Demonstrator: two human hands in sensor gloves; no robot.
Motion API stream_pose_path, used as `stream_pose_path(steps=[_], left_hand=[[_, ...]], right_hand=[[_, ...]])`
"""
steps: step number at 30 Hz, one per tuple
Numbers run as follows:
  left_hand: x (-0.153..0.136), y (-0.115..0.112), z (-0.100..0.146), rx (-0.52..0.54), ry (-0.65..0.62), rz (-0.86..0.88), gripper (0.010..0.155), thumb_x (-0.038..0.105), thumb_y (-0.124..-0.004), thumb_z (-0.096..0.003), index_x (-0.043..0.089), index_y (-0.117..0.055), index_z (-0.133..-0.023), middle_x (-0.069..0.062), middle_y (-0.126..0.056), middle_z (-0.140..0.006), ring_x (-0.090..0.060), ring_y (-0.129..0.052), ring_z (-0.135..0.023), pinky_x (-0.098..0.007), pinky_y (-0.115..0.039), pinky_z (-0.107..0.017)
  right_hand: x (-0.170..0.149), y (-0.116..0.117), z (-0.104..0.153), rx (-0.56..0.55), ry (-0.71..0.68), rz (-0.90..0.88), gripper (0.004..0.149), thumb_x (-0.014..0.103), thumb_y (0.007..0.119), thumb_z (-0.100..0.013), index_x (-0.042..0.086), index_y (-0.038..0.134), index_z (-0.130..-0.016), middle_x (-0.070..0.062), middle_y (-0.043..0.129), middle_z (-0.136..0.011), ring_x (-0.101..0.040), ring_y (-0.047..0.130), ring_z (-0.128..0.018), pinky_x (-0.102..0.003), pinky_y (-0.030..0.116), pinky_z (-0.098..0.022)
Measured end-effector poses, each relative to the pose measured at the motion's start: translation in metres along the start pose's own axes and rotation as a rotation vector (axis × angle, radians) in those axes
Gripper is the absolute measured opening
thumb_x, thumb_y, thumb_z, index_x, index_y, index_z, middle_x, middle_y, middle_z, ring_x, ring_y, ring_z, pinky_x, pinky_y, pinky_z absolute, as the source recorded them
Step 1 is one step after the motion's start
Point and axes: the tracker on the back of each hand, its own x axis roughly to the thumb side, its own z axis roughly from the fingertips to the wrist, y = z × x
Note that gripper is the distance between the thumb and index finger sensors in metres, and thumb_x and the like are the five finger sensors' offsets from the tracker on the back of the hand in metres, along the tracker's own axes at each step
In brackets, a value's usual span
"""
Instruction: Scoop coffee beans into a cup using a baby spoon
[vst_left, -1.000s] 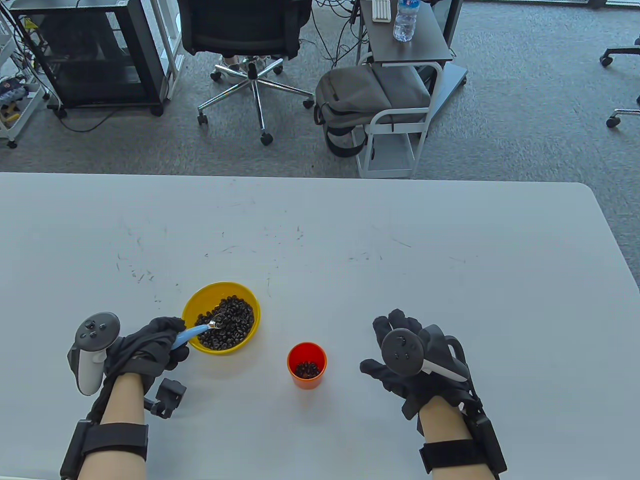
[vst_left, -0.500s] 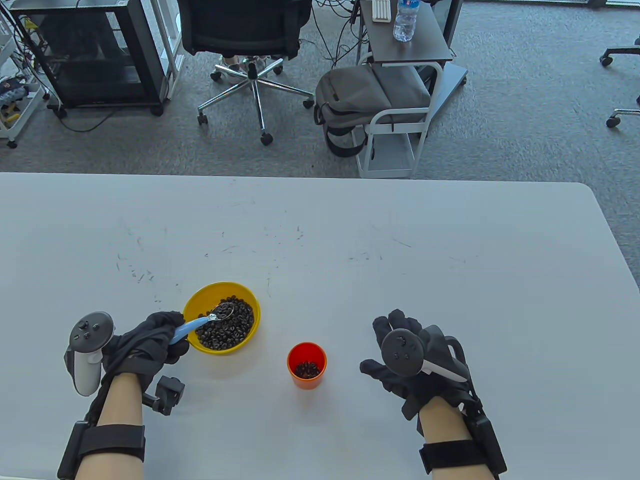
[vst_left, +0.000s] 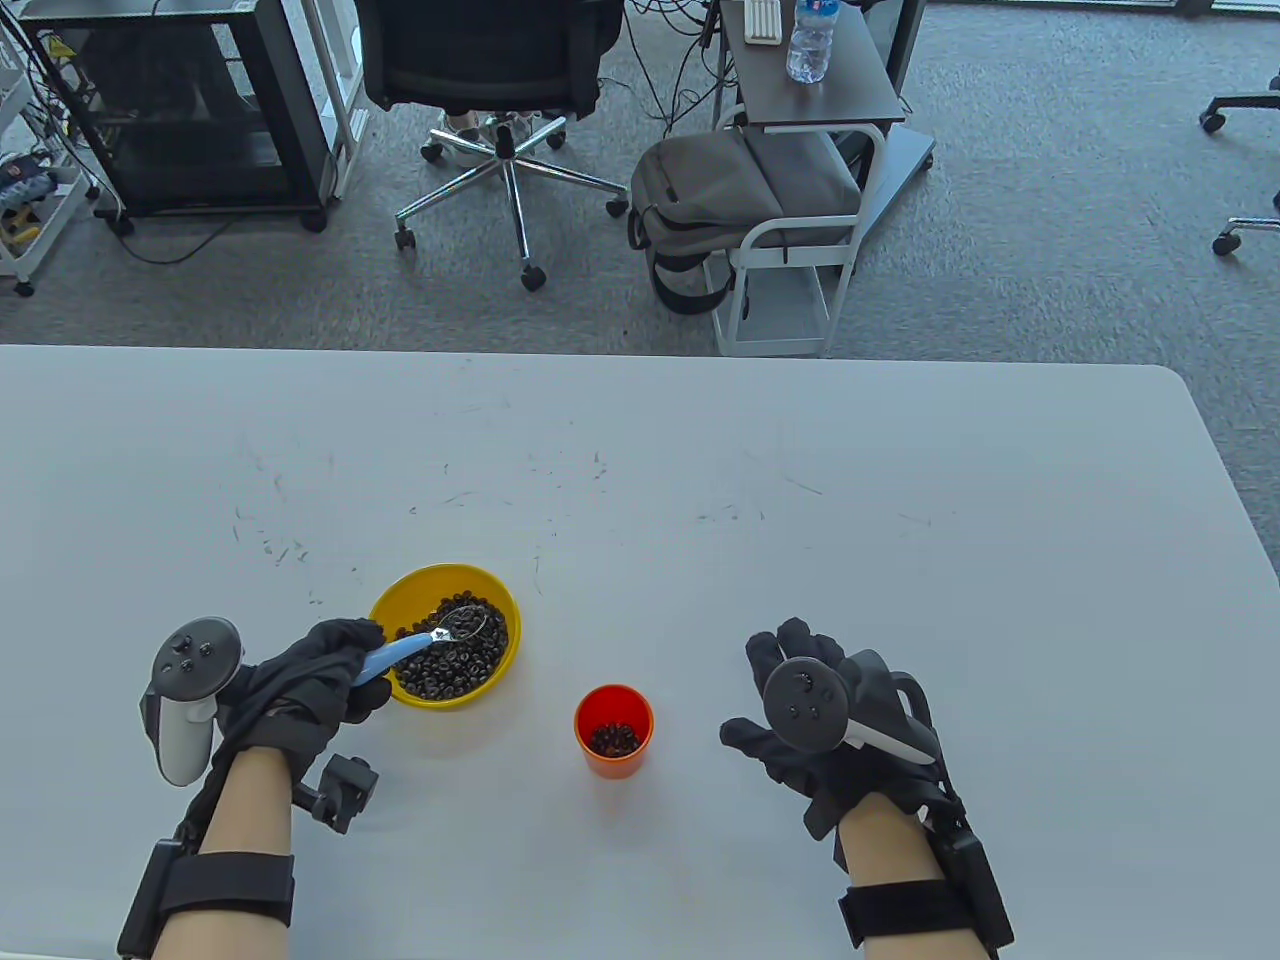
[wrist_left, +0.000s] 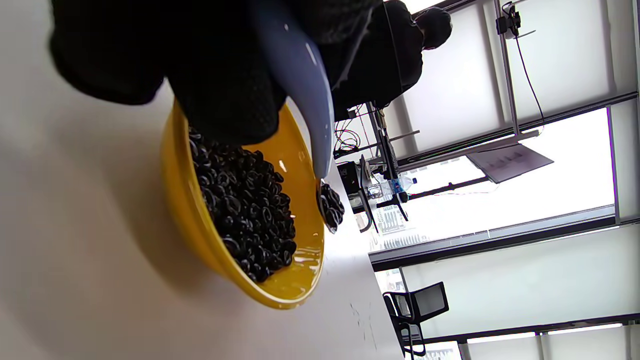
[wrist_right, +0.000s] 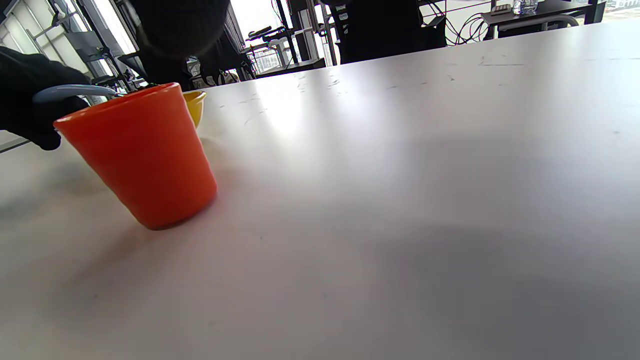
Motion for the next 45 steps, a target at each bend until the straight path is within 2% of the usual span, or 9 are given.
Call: stream_pose_path(steps=[13,20,26,30,35,39,42,45], left_hand=[[0.035,-0.056,0.002,-0.265,-0.140,0.005,0.043,0.008,-0.064,-0.0579,-0.001,-0.072,-0.099,-0.035,-0.080,-0.088,-0.041,-0.099,-0.057,-0.063,-0.081,-0.049],[0.045,-0.079,0.007,-0.349,-0.193,-0.112,0.043,0.009,-0.065,-0.0582,-0.001,-0.072,-0.099,-0.035,-0.079,-0.089,-0.041,-0.098,-0.059,-0.063,-0.080,-0.050],[0.052,-0.093,0.009,-0.406,-0.277,-0.226,0.042,0.009,-0.068,-0.0580,0.002,-0.075,-0.099,-0.033,-0.076,-0.094,-0.045,-0.095,-0.067,-0.065,-0.076,-0.056],[0.058,-0.093,0.012,-0.381,-0.343,-0.289,0.041,0.010,-0.070,-0.0580,0.005,-0.076,-0.099,-0.029,-0.076,-0.096,-0.045,-0.093,-0.071,-0.065,-0.074,-0.058],[0.061,-0.080,0.014,-0.282,-0.377,-0.316,0.041,0.011,-0.069,-0.0582,0.004,-0.075,-0.099,-0.030,-0.076,-0.095,-0.044,-0.094,-0.069,-0.064,-0.075,-0.057],[0.061,-0.059,0.015,-0.152,-0.390,-0.322,0.042,0.012,-0.069,-0.0581,0.004,-0.075,-0.099,-0.030,-0.076,-0.094,-0.042,-0.094,-0.067,-0.063,-0.076,-0.056],[0.058,-0.038,0.015,-0.065,-0.372,-0.239,0.042,0.011,-0.069,-0.0581,0.003,-0.075,-0.099,-0.031,-0.076,-0.094,-0.042,-0.094,-0.067,-0.064,-0.076,-0.056],[0.052,-0.017,0.016,0.052,-0.339,-0.284,0.042,0.011,-0.069,-0.0578,0.003,-0.075,-0.098,-0.031,-0.077,-0.093,-0.042,-0.094,-0.065,-0.063,-0.076,-0.055]], right_hand=[[0.000,0.000,0.000,0.000,-0.002,-0.001,0.085,0.054,0.066,-0.056,-0.002,0.030,-0.109,-0.041,0.024,-0.108,-0.067,0.036,-0.090,-0.077,0.046,-0.062],[0.000,0.000,0.000,0.001,-0.004,-0.001,0.085,0.054,0.066,-0.057,-0.002,0.030,-0.109,-0.041,0.024,-0.108,-0.067,0.036,-0.090,-0.077,0.046,-0.062],[0.000,0.000,-0.001,0.001,-0.006,-0.001,0.085,0.054,0.066,-0.057,-0.002,0.030,-0.109,-0.041,0.024,-0.108,-0.067,0.036,-0.090,-0.077,0.046,-0.062],[0.000,0.000,-0.001,0.000,-0.007,0.001,0.085,0.054,0.066,-0.057,-0.002,0.030,-0.109,-0.041,0.024,-0.108,-0.067,0.036,-0.090,-0.077,0.046,-0.062],[0.000,0.000,-0.001,0.002,-0.006,0.001,0.085,0.054,0.066,-0.057,-0.002,0.030,-0.109,-0.041,0.024,-0.108,-0.067,0.036,-0.090,-0.077,0.046,-0.062],[0.001,0.000,-0.001,-0.002,-0.007,-0.001,0.085,0.054,0.066,-0.056,-0.002,0.030,-0.110,-0.041,0.024,-0.108,-0.067,0.036,-0.090,-0.077,0.046,-0.062],[0.001,0.000,-0.001,-0.003,-0.008,-0.002,0.085,0.054,0.066,-0.057,-0.002,0.030,-0.109,-0.041,0.024,-0.108,-0.067,0.036,-0.090,-0.077,0.046,-0.062],[0.001,0.000,-0.001,-0.006,-0.009,-0.002,0.085,0.054,0.066,-0.057,-0.002,0.030,-0.109,-0.041,0.024,-0.108,-0.067,0.036,-0.090,-0.077,0.046,-0.062]])
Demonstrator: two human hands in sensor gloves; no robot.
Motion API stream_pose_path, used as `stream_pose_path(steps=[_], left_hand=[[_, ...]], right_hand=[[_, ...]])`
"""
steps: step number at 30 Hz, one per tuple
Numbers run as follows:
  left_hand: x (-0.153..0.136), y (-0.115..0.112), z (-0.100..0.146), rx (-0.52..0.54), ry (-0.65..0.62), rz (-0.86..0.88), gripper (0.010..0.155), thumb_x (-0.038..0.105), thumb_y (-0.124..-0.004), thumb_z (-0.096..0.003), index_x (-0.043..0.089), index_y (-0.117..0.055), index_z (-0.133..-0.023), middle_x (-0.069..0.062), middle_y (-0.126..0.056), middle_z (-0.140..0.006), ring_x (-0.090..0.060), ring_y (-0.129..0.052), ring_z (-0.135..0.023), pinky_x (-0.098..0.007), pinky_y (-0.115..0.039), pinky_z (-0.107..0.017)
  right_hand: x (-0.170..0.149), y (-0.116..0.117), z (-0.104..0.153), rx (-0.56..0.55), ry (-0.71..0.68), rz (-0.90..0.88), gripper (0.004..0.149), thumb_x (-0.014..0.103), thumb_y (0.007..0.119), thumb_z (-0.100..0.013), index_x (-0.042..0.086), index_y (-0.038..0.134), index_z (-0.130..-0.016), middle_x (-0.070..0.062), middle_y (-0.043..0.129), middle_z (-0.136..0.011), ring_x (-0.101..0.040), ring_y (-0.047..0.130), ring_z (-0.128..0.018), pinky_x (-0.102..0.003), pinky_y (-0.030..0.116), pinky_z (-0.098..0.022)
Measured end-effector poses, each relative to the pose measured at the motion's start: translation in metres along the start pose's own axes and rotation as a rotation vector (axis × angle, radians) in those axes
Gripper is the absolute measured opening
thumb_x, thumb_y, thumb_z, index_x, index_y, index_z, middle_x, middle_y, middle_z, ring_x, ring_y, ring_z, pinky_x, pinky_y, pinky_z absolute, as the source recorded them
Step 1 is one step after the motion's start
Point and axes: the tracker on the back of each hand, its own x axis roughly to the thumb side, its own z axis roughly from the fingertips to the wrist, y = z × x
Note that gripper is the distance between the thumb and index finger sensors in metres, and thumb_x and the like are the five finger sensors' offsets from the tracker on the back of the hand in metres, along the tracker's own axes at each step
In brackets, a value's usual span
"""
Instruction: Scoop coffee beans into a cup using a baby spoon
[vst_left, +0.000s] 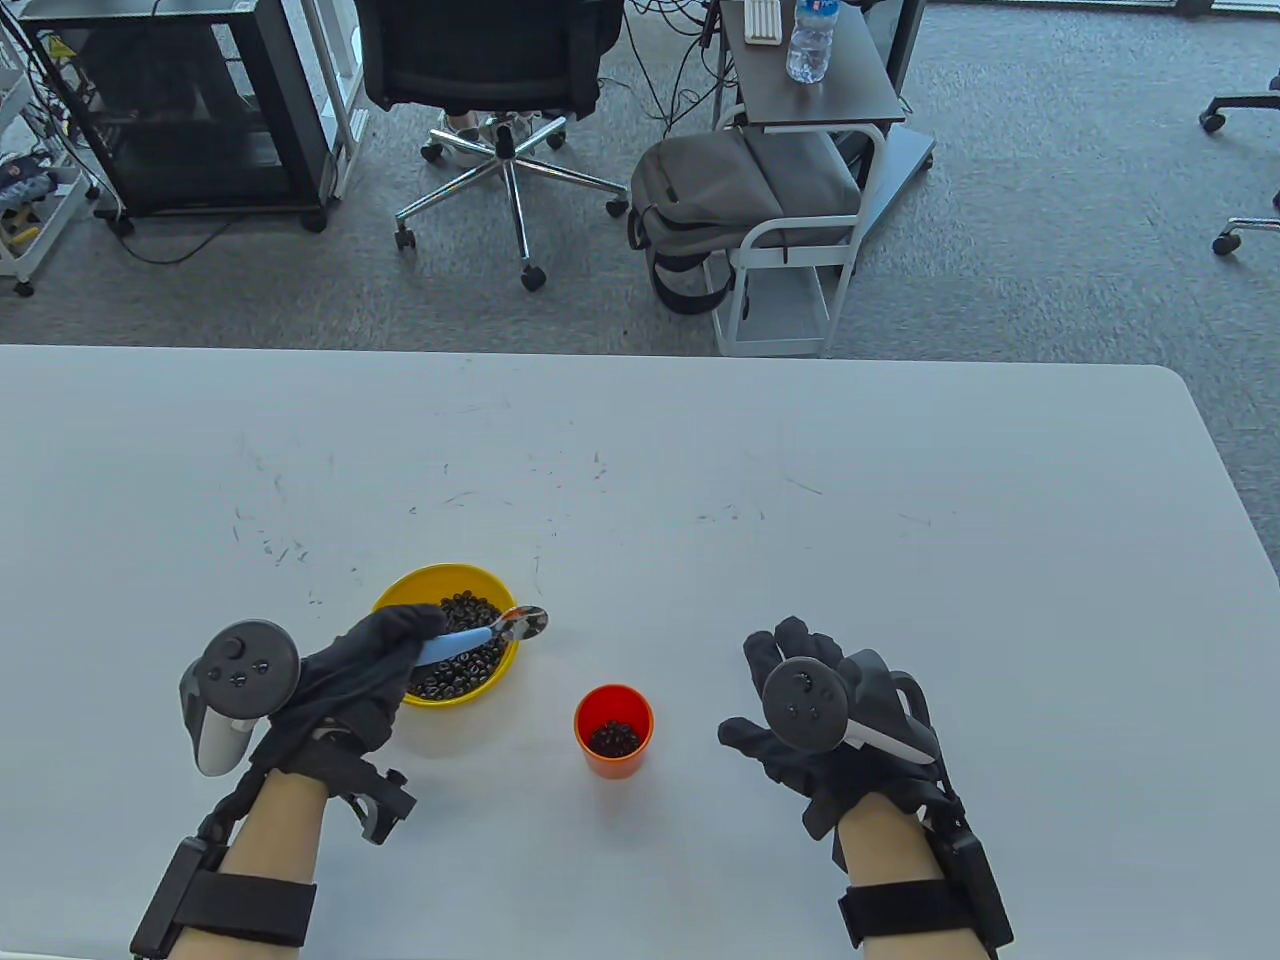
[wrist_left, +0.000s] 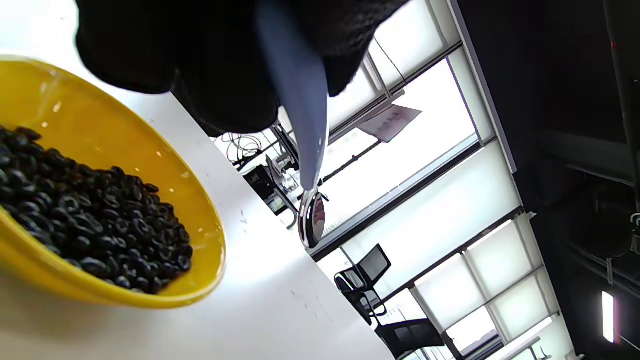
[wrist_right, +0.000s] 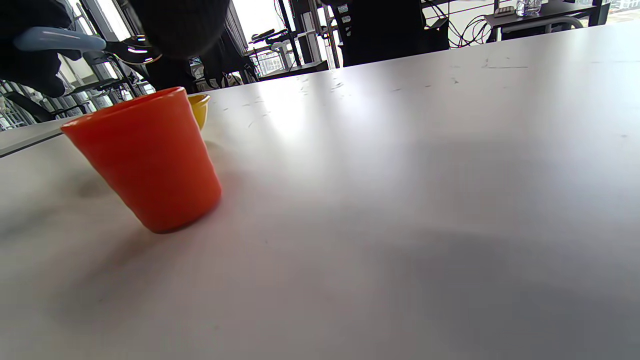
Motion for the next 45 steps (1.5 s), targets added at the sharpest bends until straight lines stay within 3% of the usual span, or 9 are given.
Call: stream_pose_path(steps=[5,19,40,45], left_hand=[[-0.027,0.012,0.003,0.080,0.104,-0.022,0.042,0.011,-0.068,-0.0576,0.002,-0.075,-0.098,-0.031,-0.077,-0.092,-0.041,-0.095,-0.064,-0.063,-0.077,-0.054],[-0.068,0.010,0.007,0.038,0.328,-0.004,0.042,0.010,-0.068,-0.0573,-0.001,-0.075,-0.097,-0.034,-0.078,-0.089,-0.041,-0.096,-0.057,-0.062,-0.078,-0.050],[-0.077,0.000,0.004,-0.091,0.373,-0.105,0.045,0.014,-0.068,-0.0594,-0.003,-0.070,-0.101,-0.035,-0.074,-0.091,-0.041,-0.095,-0.059,-0.062,-0.077,-0.050],[-0.077,-0.001,0.004,-0.113,0.370,-0.119,0.050,0.019,-0.069,-0.0612,-0.003,-0.063,-0.106,-0.037,-0.067,-0.097,-0.047,-0.090,-0.068,-0.063,-0.075,-0.051]], right_hand=[[0.000,0.000,0.000,-0.001,-0.001,0.003,0.085,0.054,0.066,-0.057,-0.002,0.030,-0.110,-0.041,0.024,-0.108,-0.067,0.036,-0.090,-0.077,0.046,-0.062],[-0.001,0.000,0.002,-0.007,0.002,0.001,0.085,0.054,0.066,-0.057,-0.002,0.030,-0.110,-0.041,0.024,-0.108,-0.067,0.035,-0.090,-0.077,0.046,-0.062],[0.000,0.000,0.000,0.006,0.003,0.012,0.085,0.054,0.066,-0.057,-0.002,0.030,-0.110,-0.041,0.023,-0.108,-0.067,0.035,-0.090,-0.077,0.046,-0.062],[0.000,0.000,0.000,0.009,0.004,0.011,0.085,0.054,0.066,-0.057,-0.002,0.030,-0.110,-0.041,0.024,-0.108,-0.067,0.035,-0.090,-0.077,0.046,-0.062]])
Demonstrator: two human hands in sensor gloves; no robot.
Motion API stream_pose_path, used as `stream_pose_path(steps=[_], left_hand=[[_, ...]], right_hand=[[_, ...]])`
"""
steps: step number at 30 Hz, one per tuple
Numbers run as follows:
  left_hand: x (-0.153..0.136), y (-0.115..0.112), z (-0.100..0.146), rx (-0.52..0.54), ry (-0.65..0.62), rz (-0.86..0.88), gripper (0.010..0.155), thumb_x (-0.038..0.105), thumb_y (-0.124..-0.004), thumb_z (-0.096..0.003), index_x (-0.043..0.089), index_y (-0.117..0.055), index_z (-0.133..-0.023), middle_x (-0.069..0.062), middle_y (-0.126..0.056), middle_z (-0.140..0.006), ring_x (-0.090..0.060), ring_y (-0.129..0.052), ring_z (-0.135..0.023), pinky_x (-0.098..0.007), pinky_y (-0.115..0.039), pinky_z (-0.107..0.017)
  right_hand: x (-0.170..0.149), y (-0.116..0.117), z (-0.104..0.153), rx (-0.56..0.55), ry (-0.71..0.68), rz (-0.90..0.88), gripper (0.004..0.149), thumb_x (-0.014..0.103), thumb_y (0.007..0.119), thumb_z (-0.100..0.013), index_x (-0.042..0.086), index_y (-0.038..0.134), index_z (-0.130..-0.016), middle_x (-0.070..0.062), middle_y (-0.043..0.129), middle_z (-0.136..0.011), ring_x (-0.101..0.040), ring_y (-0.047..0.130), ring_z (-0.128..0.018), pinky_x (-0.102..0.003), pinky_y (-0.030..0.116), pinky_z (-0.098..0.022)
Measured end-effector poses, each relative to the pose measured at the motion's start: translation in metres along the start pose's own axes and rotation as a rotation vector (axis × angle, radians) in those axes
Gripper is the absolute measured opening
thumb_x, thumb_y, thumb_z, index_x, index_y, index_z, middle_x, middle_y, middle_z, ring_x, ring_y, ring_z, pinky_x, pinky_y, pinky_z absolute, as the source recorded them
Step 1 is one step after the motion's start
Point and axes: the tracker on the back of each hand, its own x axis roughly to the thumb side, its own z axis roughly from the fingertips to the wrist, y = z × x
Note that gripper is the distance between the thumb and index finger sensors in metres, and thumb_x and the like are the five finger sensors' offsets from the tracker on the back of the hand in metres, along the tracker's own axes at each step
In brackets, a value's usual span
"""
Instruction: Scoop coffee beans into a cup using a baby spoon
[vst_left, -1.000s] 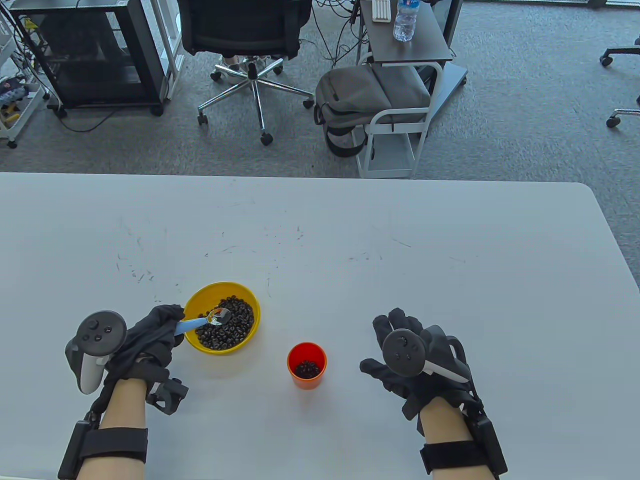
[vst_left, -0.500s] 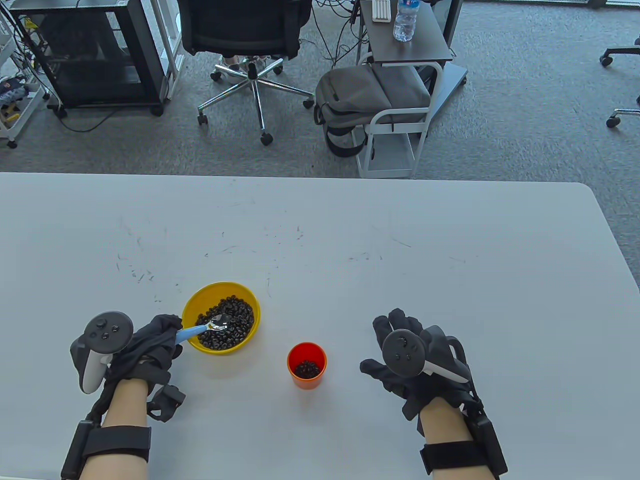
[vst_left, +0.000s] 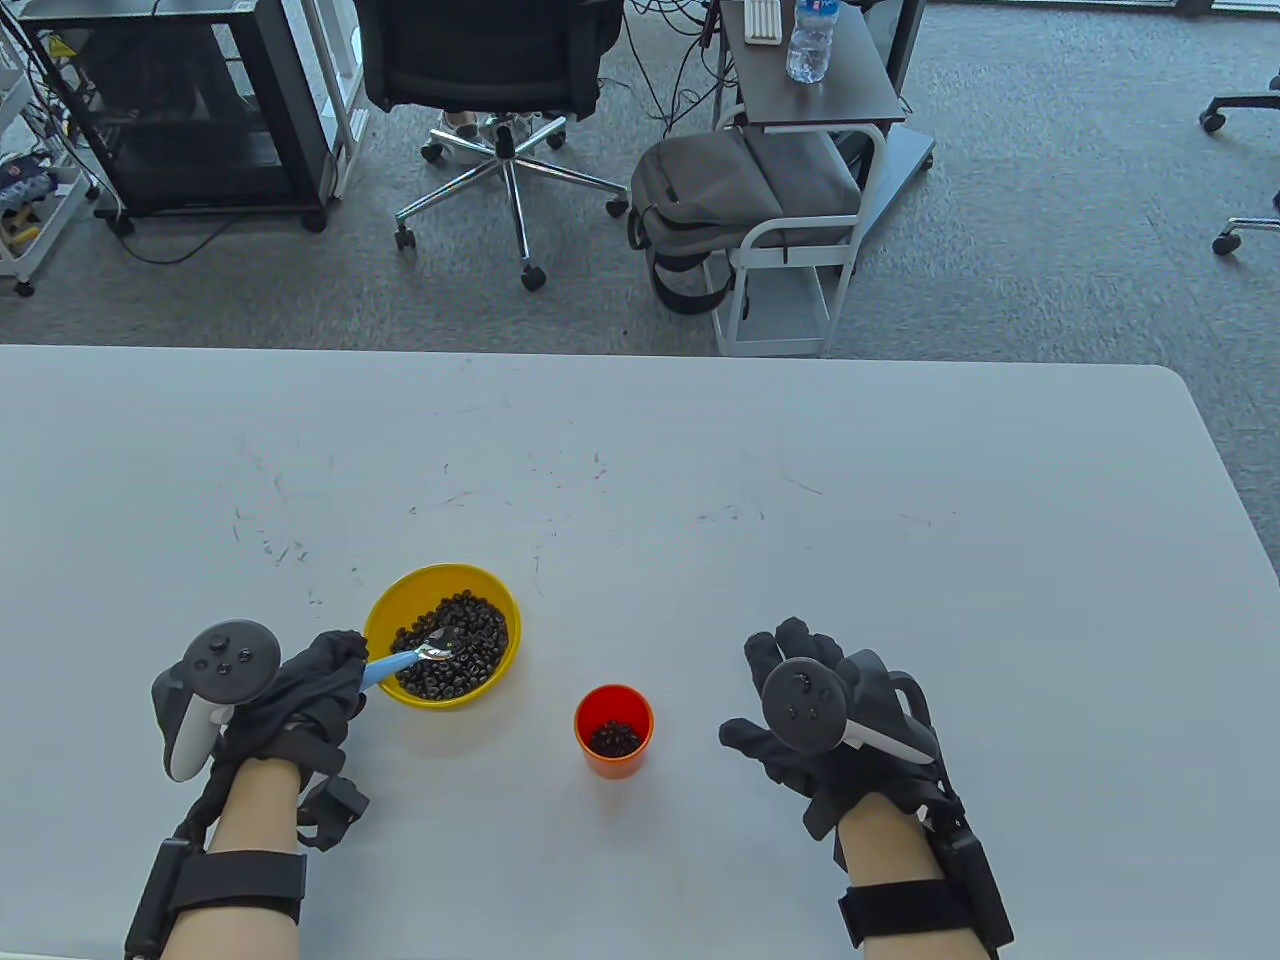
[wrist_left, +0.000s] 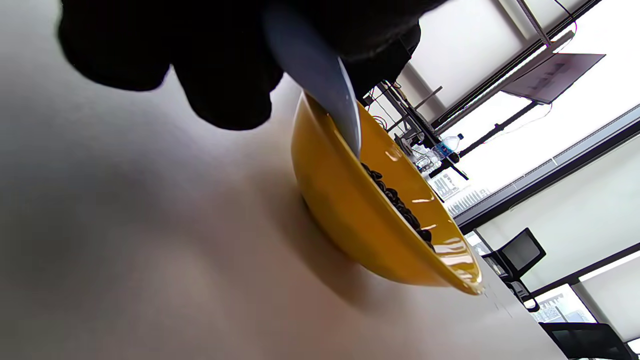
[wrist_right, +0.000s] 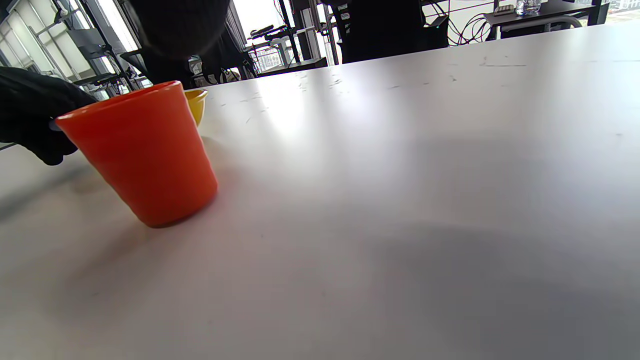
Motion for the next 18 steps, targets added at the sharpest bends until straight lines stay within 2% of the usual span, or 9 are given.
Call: stream_pose_path(steps=[3,8,13,18], left_hand=[[0.000,0.000,0.001,0.005,-0.009,-0.006,0.056,0.026,-0.069,-0.0629,-0.002,-0.056,-0.109,-0.038,-0.057,-0.103,-0.055,-0.080,-0.077,-0.063,-0.072,-0.053],[0.007,0.003,0.003,0.049,-0.059,-0.152,0.063,0.034,-0.071,-0.0634,0.000,-0.050,-0.112,-0.038,-0.045,-0.108,-0.062,-0.066,-0.086,-0.065,-0.067,-0.056],[0.030,0.005,0.008,0.117,-0.181,-0.368,0.065,0.037,-0.071,-0.0629,0.002,-0.050,-0.113,-0.035,-0.043,-0.110,-0.062,-0.062,-0.090,-0.067,-0.064,-0.058],[0.053,0.000,0.013,0.124,-0.282,-0.448,0.066,0.039,-0.071,-0.0628,0.003,-0.049,-0.113,-0.035,-0.042,-0.111,-0.062,-0.059,-0.091,-0.068,-0.062,-0.059]], right_hand=[[0.000,0.000,0.000,-0.001,-0.001,0.000,0.085,0.054,0.066,-0.056,-0.002,0.030,-0.110,-0.041,0.024,-0.108,-0.067,0.035,-0.090,-0.077,0.046,-0.062],[0.000,0.000,0.000,0.001,0.000,-0.002,0.085,0.054,0.066,-0.057,-0.002,0.030,-0.110,-0.041,0.024,-0.108,-0.067,0.035,-0.090,-0.077,0.046,-0.062],[0.000,0.000,-0.001,0.004,0.001,0.001,0.085,0.054,0.066,-0.057,-0.002,0.030,-0.110,-0.041,0.024,-0.108,-0.067,0.035,-0.090,-0.077,0.046,-0.062],[0.000,0.000,-0.001,-0.001,0.001,0.005,0.085,0.054,0.066,-0.056,-0.002,0.030,-0.110,-0.041,0.024,-0.108,-0.067,0.035,-0.090,-0.077,0.046,-0.062]])
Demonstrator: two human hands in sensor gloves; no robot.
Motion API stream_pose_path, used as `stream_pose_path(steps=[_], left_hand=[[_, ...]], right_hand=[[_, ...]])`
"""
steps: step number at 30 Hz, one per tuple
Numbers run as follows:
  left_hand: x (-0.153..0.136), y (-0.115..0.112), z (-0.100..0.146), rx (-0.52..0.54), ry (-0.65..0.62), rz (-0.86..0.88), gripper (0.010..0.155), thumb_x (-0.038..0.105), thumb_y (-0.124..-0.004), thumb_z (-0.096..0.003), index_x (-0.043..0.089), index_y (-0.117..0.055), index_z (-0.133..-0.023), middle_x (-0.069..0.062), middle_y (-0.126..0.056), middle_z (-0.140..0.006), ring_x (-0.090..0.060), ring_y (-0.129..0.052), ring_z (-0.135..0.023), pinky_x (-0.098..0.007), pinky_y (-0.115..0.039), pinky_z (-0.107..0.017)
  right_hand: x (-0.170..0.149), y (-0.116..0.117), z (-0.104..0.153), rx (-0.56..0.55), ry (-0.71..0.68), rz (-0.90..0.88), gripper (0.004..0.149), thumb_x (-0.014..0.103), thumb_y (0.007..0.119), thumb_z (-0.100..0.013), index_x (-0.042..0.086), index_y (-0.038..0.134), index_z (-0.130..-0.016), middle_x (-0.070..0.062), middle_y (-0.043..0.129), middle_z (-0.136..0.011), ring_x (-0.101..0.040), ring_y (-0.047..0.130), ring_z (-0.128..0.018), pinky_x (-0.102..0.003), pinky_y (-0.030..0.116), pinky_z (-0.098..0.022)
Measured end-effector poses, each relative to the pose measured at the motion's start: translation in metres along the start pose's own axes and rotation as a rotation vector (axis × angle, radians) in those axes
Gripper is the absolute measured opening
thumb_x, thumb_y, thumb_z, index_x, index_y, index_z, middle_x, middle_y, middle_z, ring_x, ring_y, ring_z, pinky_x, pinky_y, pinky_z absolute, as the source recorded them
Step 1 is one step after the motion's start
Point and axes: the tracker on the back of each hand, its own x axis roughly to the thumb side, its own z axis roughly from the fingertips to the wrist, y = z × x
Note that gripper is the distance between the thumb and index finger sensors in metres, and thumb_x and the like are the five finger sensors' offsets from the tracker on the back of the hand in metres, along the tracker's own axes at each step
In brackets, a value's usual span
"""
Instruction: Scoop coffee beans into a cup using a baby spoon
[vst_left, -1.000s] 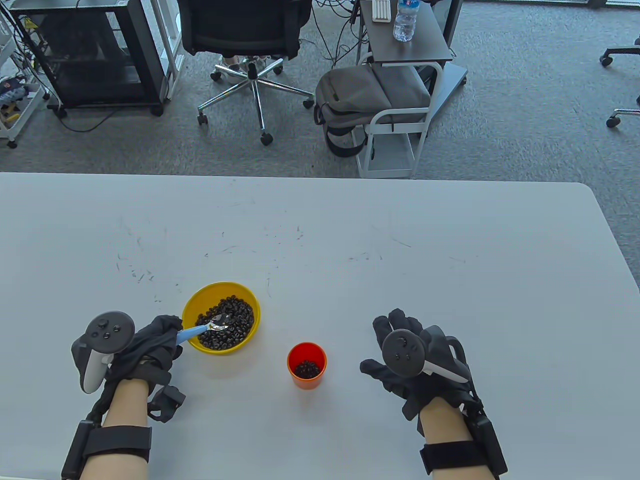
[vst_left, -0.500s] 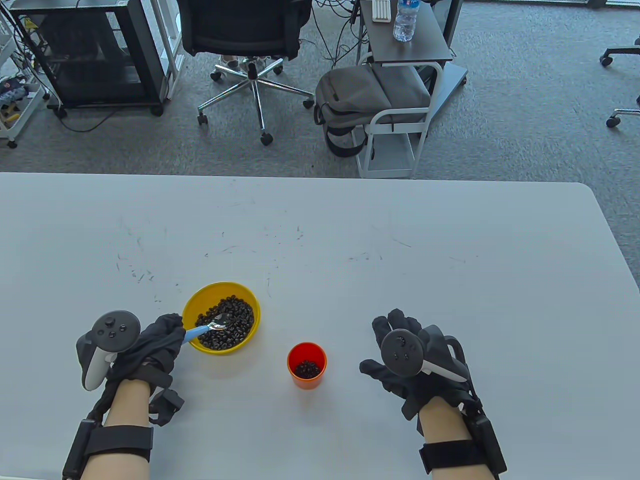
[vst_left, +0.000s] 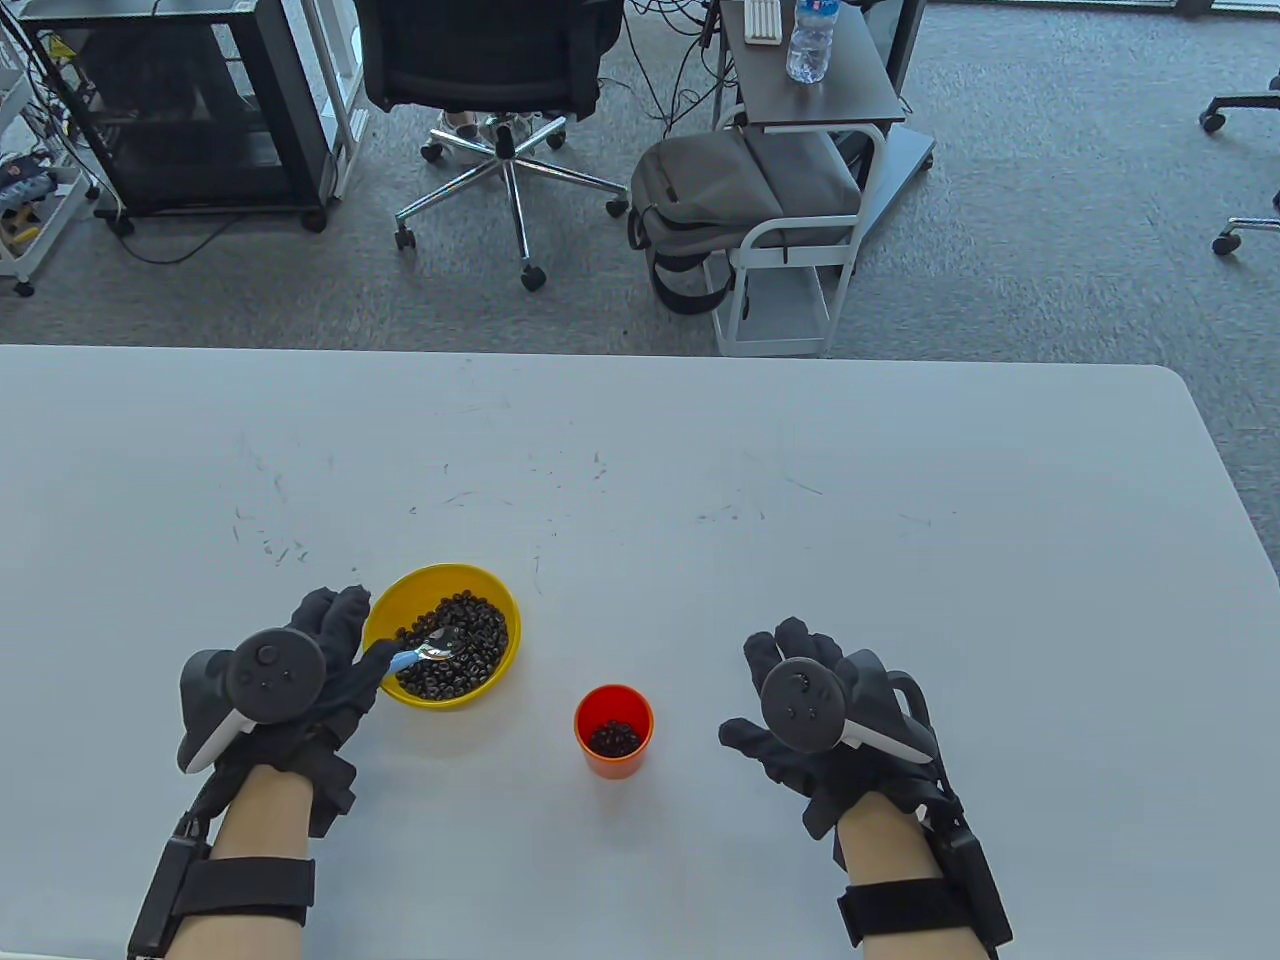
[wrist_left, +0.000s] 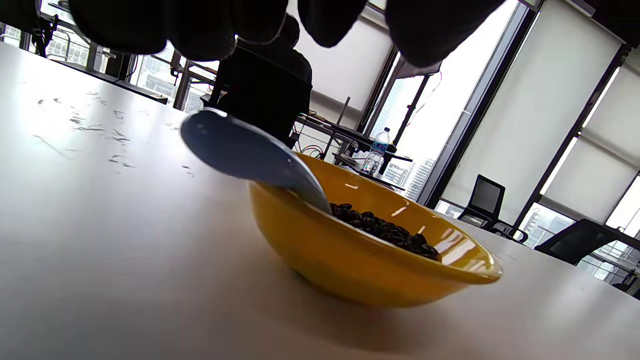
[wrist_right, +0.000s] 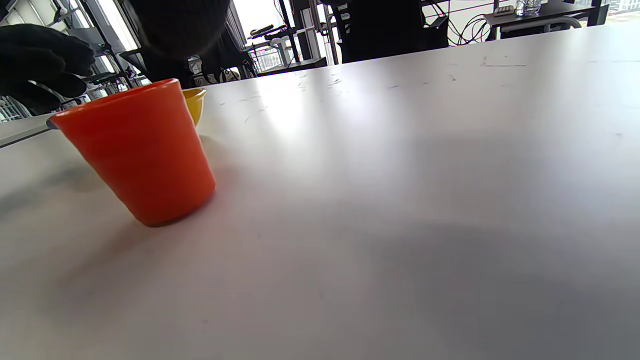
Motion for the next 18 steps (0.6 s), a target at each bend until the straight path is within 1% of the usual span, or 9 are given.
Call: stream_pose_path(steps=[8,12,18], left_hand=[[0.032,0.002,0.000,-0.015,-0.125,-0.076,0.069,0.042,-0.070,-0.0632,0.002,-0.046,-0.114,-0.036,-0.040,-0.111,-0.064,-0.055,-0.092,-0.071,-0.059,-0.060],[0.049,0.001,0.001,-0.012,-0.188,-0.126,0.072,0.044,-0.068,-0.0634,0.001,-0.043,-0.115,-0.037,-0.037,-0.112,-0.065,-0.053,-0.093,-0.072,-0.057,-0.060],[0.067,-0.004,0.003,-0.035,-0.258,-0.171,0.073,0.046,-0.067,-0.0635,0.002,-0.042,-0.116,-0.037,-0.035,-0.113,-0.067,-0.047,-0.096,-0.076,-0.053,-0.061]], right_hand=[[0.000,-0.003,0.001,-0.034,-0.005,0.006,0.085,0.054,0.066,-0.056,-0.001,0.028,-0.109,-0.040,0.023,-0.108,-0.067,0.035,-0.090,-0.077,0.046,-0.062],[0.001,-0.007,0.005,-0.073,-0.008,0.018,0.085,0.054,0.066,-0.056,-0.001,0.028,-0.109,-0.040,0.023,-0.108,-0.067,0.035,-0.090,-0.077,0.046,-0.062],[0.000,-0.013,0.011,-0.140,0.005,0.029,0.086,0.054,0.066,-0.056,-0.002,0.028,-0.109,-0.041,0.023,-0.108,-0.067,0.034,-0.090,-0.077,0.045,-0.061]])
